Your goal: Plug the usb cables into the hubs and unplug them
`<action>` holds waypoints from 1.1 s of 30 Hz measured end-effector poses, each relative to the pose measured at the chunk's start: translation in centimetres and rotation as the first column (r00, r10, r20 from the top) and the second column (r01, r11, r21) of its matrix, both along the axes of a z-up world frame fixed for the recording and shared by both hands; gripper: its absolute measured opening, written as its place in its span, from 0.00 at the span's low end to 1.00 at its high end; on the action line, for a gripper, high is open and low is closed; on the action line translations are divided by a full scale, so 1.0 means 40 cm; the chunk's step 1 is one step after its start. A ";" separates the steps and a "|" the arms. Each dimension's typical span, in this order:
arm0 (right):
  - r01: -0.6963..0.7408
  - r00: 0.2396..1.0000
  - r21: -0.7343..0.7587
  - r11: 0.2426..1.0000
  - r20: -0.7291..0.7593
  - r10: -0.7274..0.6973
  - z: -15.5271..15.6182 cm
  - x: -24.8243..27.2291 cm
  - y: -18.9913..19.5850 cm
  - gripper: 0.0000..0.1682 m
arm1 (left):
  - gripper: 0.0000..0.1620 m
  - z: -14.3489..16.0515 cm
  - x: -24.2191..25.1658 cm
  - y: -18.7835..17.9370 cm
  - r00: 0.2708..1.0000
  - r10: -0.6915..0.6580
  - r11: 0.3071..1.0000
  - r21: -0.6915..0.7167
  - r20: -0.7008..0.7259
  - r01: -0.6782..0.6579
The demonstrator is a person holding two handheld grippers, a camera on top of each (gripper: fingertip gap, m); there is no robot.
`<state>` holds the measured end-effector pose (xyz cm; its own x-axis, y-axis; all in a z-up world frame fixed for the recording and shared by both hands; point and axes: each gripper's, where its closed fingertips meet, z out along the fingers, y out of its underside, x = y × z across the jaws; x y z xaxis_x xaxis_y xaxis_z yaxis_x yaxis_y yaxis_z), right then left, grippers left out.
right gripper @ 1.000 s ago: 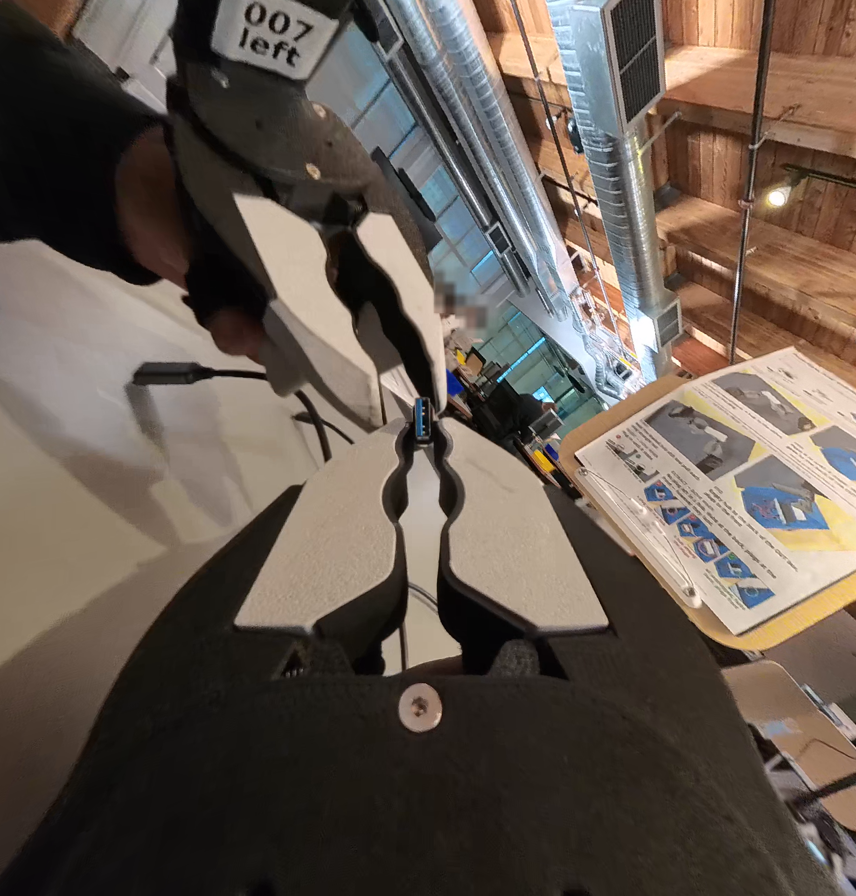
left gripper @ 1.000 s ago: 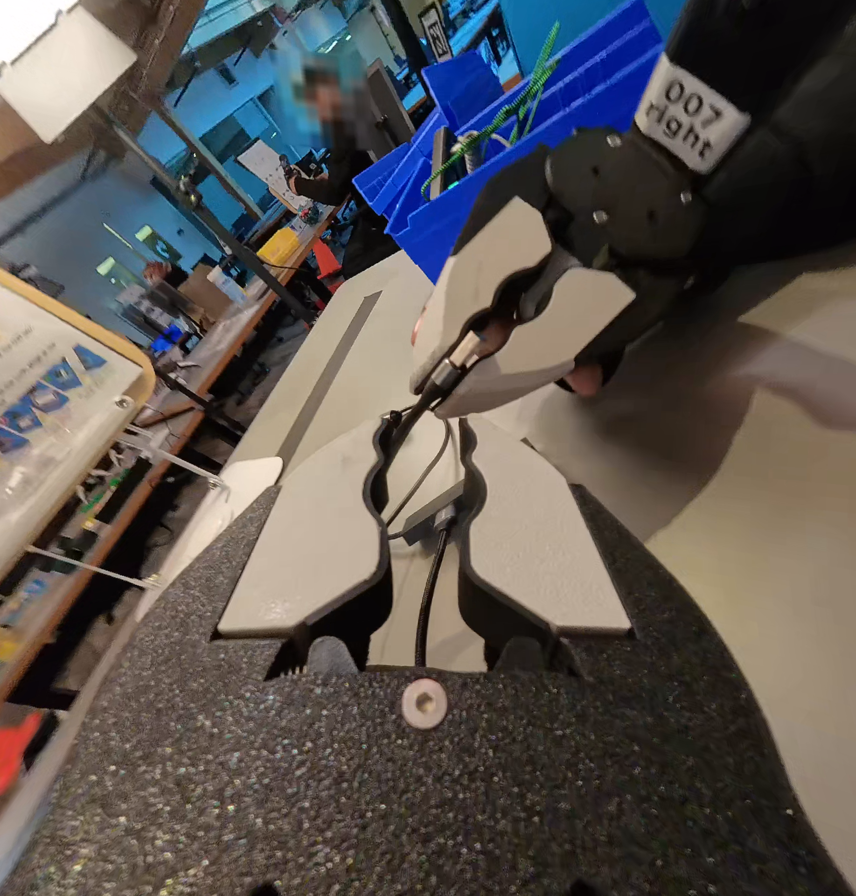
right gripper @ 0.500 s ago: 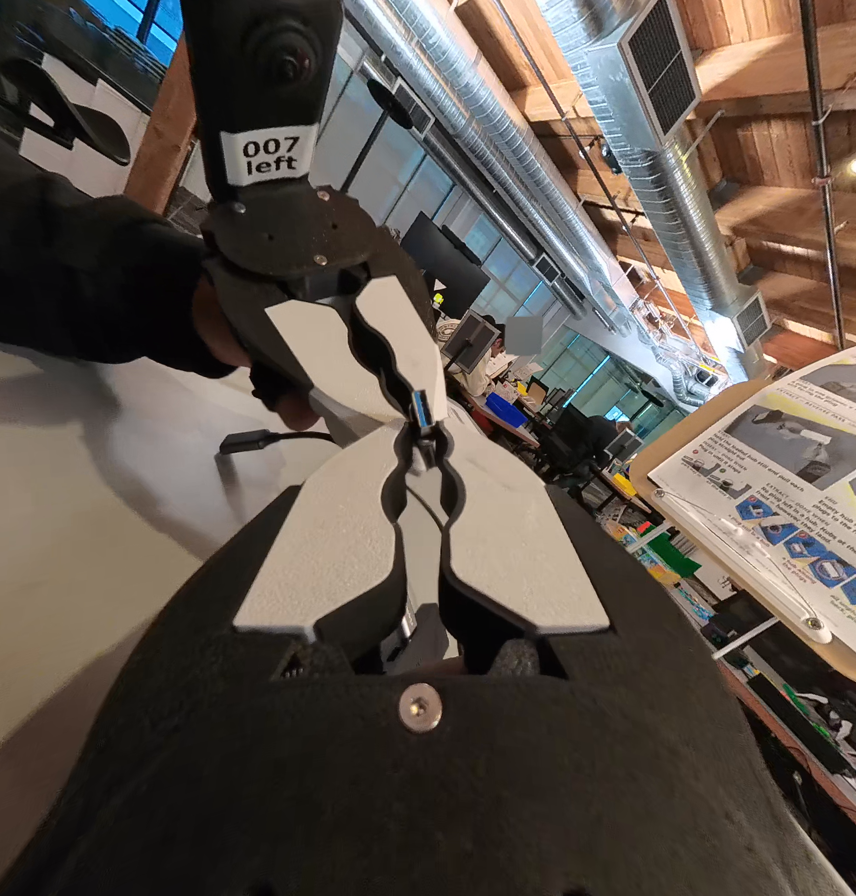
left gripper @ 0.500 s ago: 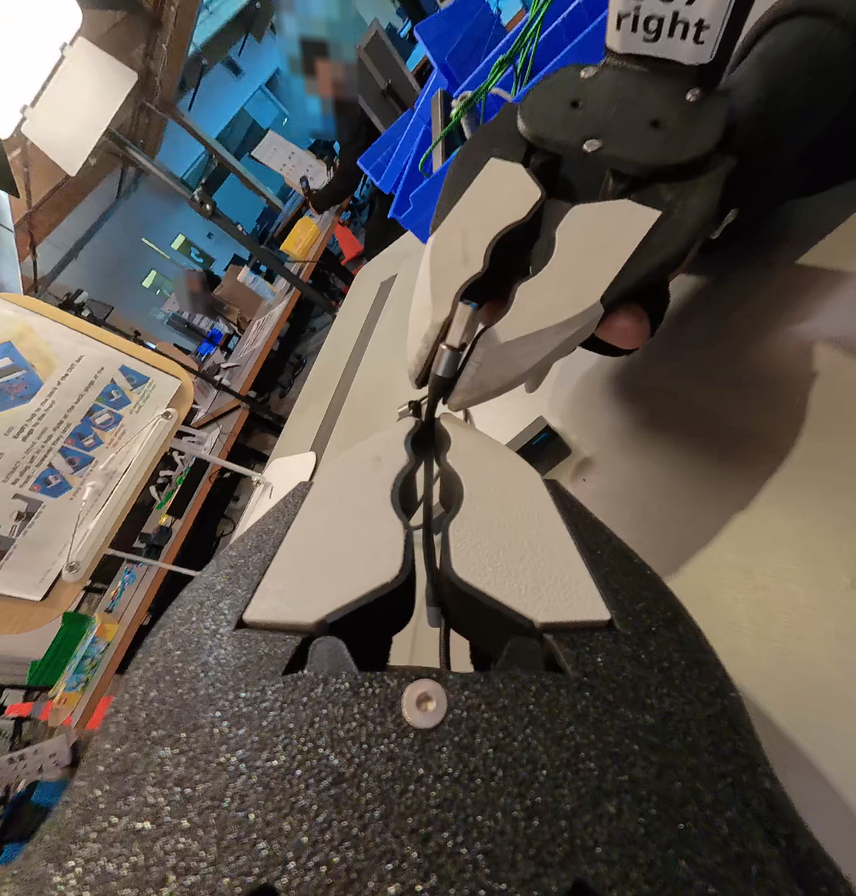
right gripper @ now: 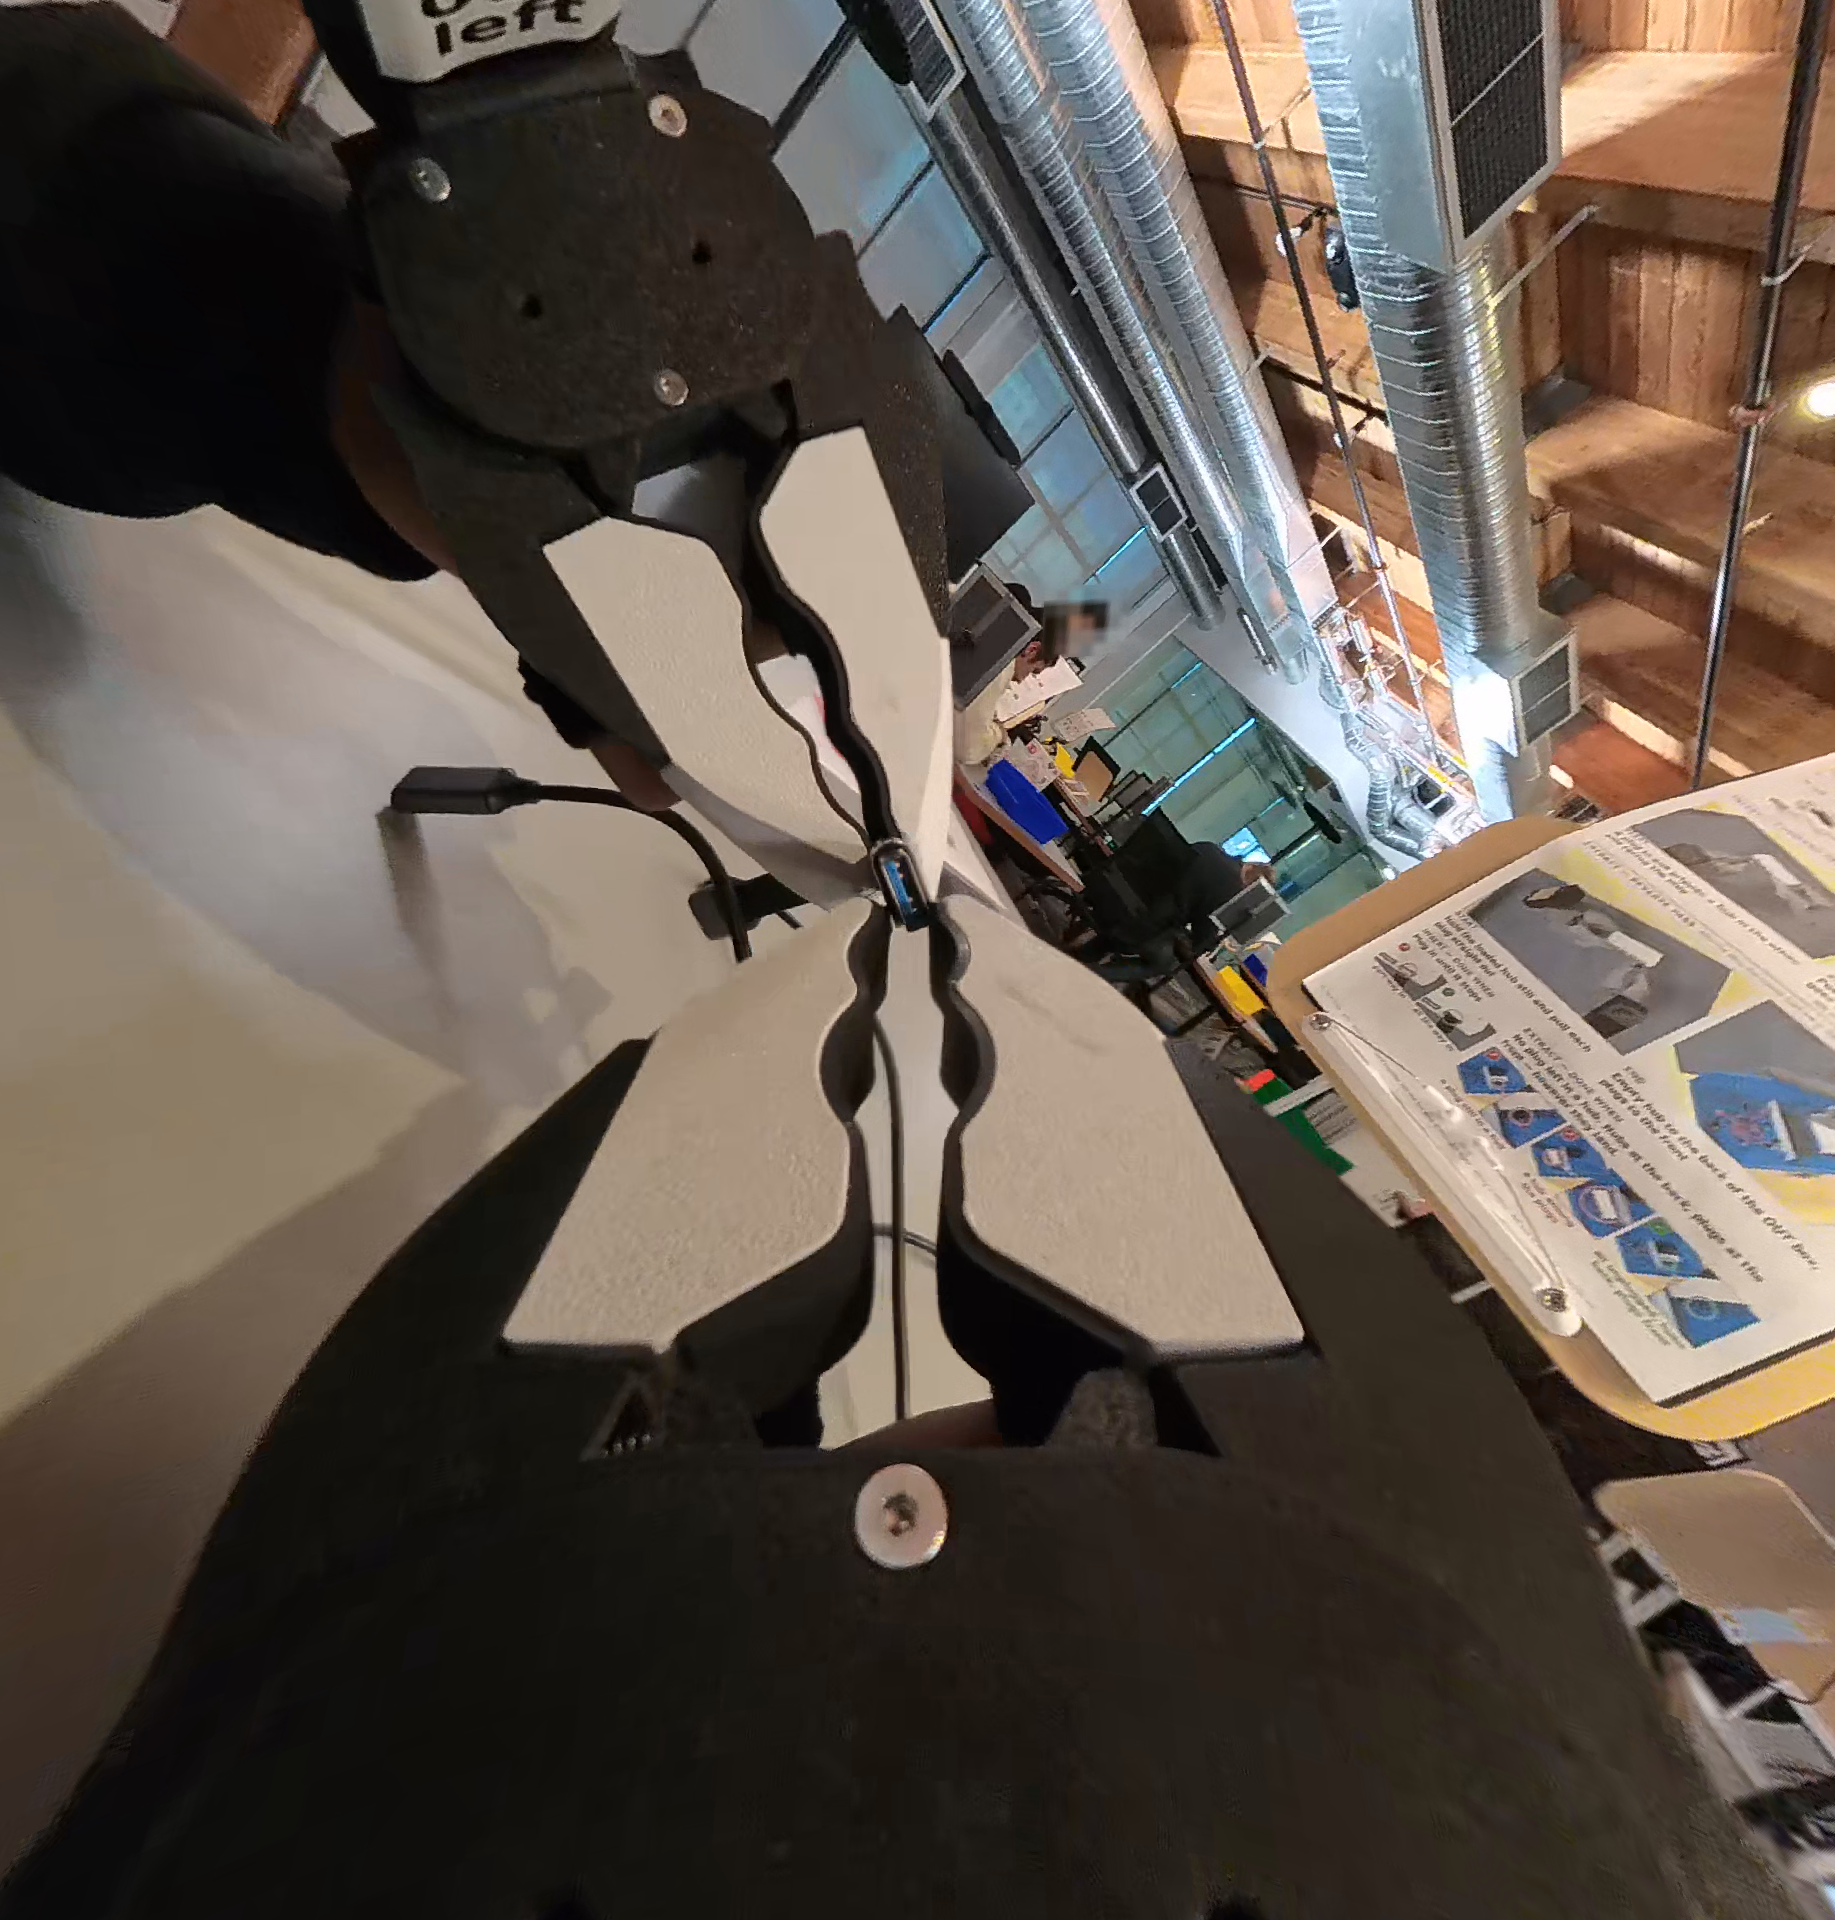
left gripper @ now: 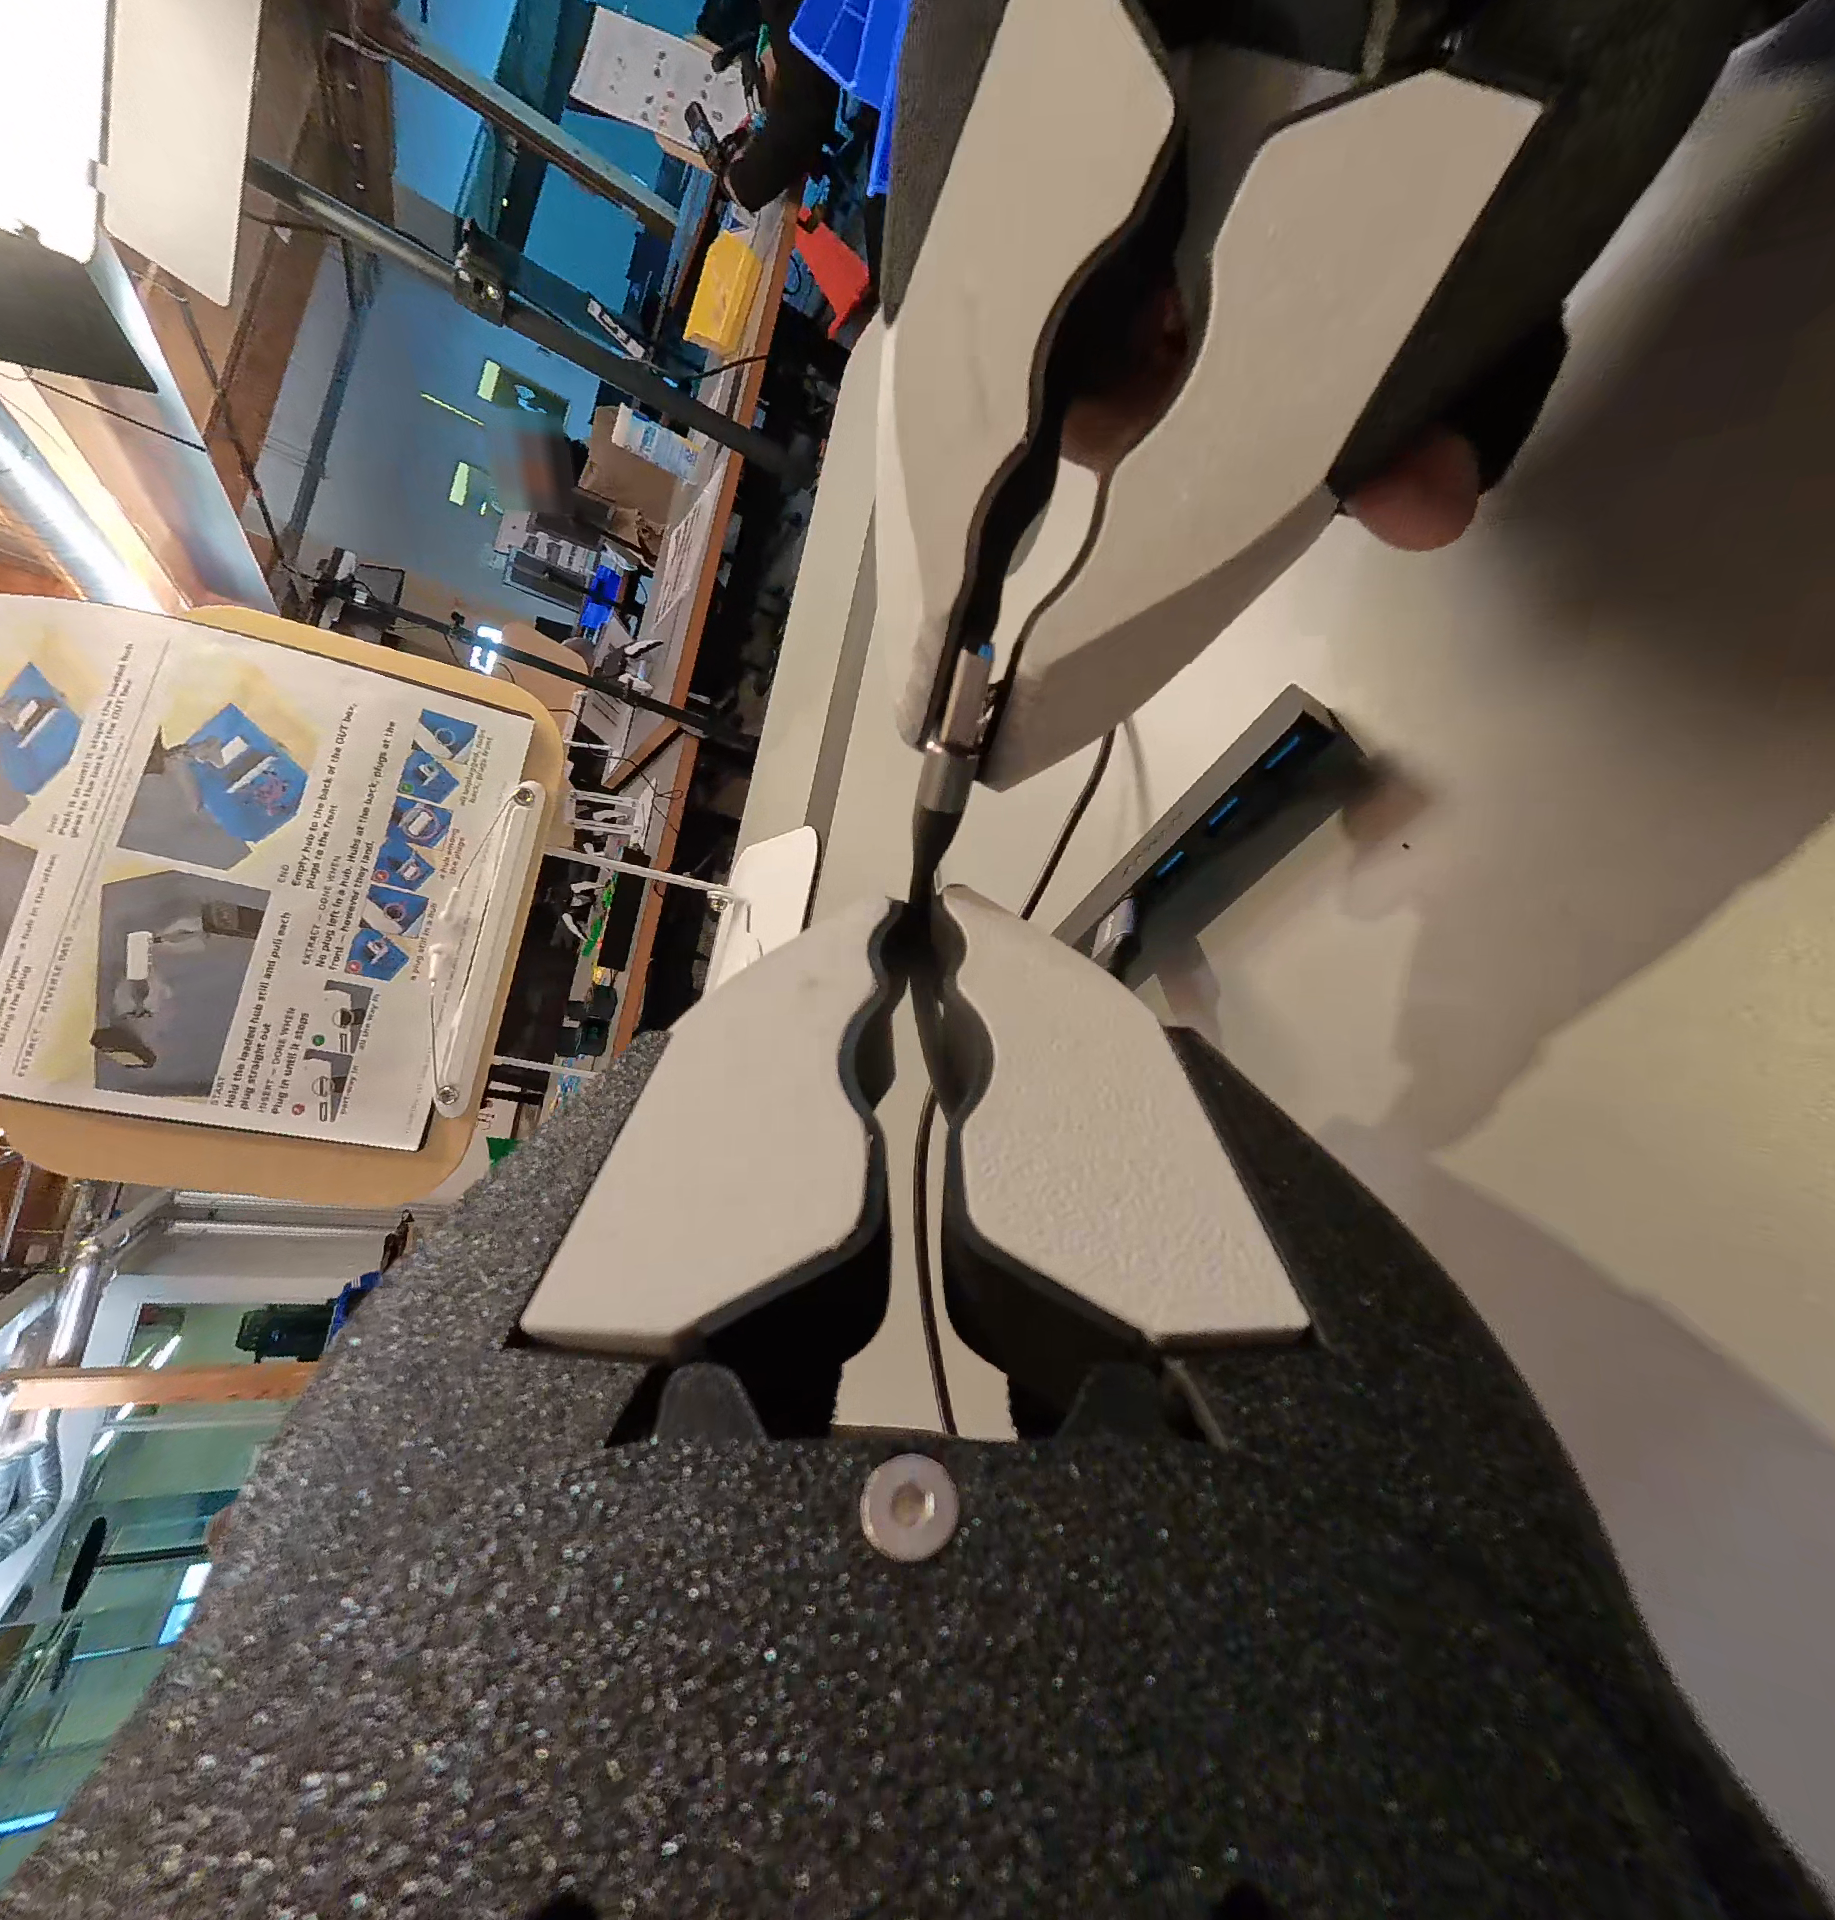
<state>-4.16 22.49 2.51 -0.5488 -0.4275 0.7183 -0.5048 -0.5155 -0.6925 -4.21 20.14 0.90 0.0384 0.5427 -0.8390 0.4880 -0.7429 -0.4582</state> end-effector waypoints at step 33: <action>-0.112 0.945 0.404 0.908 0.326 -0.028 -0.009 -0.052 -0.052 0.00 | 0.00 -0.006 -0.042 -0.031 0.981 0.120 0.989 0.106 -0.150 -0.104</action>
<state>-6.26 20.39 2.14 -0.6915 -0.6730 0.2623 -0.2062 -0.1641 -0.9647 -5.89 18.90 0.67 -0.1545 0.6157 -0.7727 0.4825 -0.6355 -0.6028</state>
